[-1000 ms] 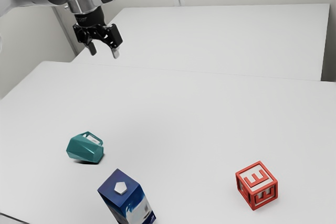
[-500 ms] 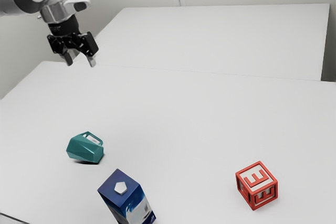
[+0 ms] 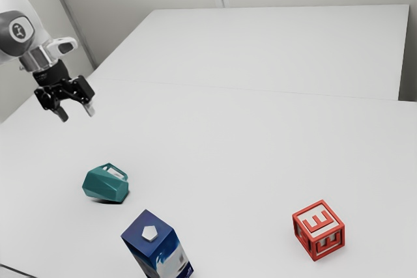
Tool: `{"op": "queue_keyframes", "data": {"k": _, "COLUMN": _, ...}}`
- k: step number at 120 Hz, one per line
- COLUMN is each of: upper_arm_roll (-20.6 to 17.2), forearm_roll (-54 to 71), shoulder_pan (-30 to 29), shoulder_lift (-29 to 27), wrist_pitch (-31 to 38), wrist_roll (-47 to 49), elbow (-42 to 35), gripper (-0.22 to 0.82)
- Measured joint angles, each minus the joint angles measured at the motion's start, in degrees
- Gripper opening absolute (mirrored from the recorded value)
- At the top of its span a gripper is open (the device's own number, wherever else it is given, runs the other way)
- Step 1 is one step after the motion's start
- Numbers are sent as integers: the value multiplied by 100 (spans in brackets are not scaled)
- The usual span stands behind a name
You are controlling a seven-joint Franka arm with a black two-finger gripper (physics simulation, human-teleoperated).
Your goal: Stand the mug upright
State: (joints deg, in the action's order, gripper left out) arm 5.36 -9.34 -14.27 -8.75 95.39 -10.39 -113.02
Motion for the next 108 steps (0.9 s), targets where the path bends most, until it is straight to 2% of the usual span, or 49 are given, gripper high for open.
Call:
{"op": "queue_keyframes", "data": {"k": 47, "upper_arm_roll": 0, "forearm_roll": -748, "shoulder_pan": -946, "shoulder_lift": 200, "wrist_pitch": 697, "wrist_roll": -1045, "elbow": -987, "gripper": 59}}
{"op": "queue_keyframes", "data": {"k": 108, "upper_arm_roll": 7, "forearm_roll": -2000, "shoulder_pan": -1299, "shoulder_lift": 745, "wrist_pitch": 1285, "wrist_roll": -2730, "elbow": -1579, "gripper": 59}}
